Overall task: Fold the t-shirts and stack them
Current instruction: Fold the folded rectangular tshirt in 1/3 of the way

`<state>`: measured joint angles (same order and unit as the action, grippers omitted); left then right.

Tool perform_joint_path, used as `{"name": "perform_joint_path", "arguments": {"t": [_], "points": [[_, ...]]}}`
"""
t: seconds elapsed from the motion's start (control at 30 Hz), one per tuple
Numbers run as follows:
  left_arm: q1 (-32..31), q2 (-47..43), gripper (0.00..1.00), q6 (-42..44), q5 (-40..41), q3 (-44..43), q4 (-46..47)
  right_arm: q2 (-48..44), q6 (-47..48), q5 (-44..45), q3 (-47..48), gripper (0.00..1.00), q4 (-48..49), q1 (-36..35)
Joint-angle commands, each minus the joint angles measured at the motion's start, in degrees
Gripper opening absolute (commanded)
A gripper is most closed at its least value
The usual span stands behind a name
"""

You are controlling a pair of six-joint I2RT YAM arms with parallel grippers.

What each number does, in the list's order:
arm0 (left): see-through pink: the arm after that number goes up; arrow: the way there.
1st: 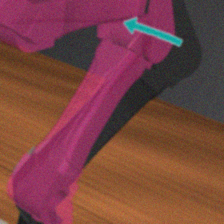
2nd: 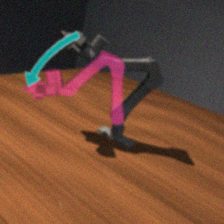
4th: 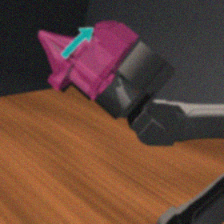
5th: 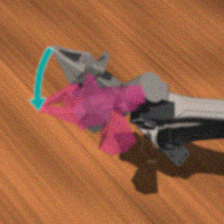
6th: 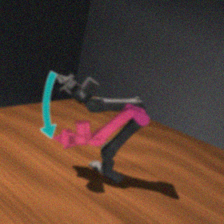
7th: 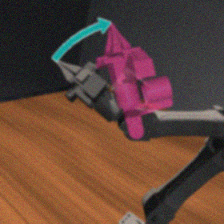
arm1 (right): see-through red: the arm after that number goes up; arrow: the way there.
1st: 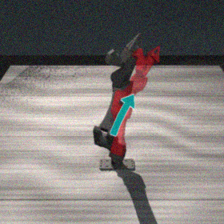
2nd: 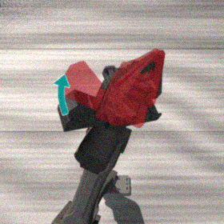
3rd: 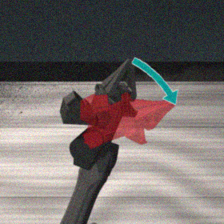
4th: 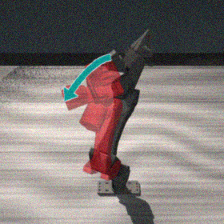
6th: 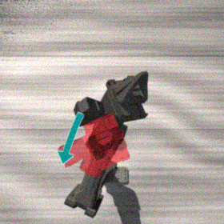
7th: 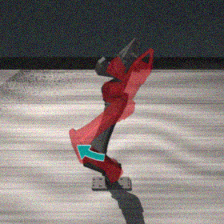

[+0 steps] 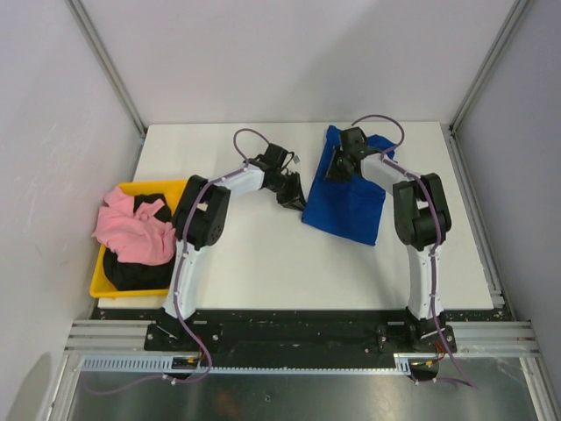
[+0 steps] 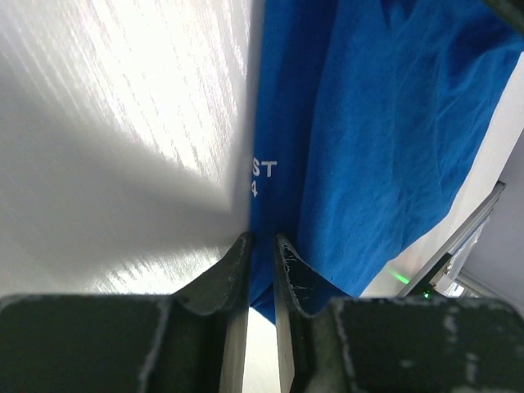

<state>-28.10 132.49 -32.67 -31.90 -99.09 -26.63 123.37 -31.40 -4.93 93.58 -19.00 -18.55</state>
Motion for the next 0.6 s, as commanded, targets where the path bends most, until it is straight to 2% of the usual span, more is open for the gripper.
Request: {"name": "perform_joint_path", "arguments": {"t": [0.0, 0.57], "points": [[0.1, -4.7, 0.21, 2.6, -0.8, 2.3, 0.1, 2.8, 0.7, 1.0, 4.6, 0.23, -2.4, -0.2], [0.2, -9.6, 0.19, 6.1, -5.7, 9.4, 0.2, 7.1, 0.1, 0.8, 6.5, 0.21, -3.9, 0.5]]}}
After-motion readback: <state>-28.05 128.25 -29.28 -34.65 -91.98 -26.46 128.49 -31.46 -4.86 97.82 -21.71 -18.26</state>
